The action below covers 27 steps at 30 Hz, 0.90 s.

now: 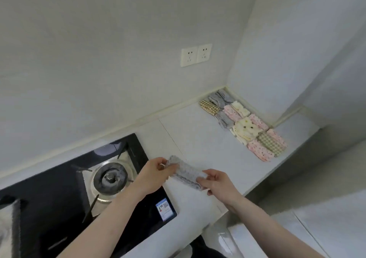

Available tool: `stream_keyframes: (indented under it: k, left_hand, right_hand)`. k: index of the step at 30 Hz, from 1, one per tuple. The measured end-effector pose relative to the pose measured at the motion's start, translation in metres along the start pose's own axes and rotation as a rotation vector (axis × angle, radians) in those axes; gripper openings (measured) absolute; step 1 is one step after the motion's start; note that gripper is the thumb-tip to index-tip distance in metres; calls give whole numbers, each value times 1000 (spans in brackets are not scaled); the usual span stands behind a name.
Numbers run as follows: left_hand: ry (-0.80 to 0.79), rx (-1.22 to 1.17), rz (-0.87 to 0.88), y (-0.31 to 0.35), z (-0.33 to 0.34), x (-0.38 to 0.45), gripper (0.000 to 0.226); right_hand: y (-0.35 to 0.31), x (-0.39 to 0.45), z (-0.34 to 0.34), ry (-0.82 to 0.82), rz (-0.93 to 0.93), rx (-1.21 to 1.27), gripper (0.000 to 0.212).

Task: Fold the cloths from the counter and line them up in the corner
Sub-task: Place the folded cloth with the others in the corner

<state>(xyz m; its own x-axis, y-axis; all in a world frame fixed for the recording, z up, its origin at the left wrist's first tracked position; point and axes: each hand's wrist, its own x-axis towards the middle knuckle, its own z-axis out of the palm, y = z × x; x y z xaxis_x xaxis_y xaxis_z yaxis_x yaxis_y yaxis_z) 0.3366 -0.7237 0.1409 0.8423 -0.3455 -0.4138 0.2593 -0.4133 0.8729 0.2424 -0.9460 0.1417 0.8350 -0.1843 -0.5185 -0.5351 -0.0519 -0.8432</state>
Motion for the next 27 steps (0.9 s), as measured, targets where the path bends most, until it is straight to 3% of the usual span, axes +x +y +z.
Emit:
stream_keyframes:
  k: [5,13,20,27]
  left_hand:
    - [125,6,-84,29,38,43,27]
    - [299,30,-131,44,61,68,8]
    - [351,128,-179,43,49,90,7]
    - [366,146,-220,46,36,104,7]
  right_hand:
    - [-9,72,-56,-31,110,51,14]
    - [5,190,-116,153,333,279,3]
    - [-13,295,-130,118,306,71,30]
    - [-69,365,-118,97,265,148,10]
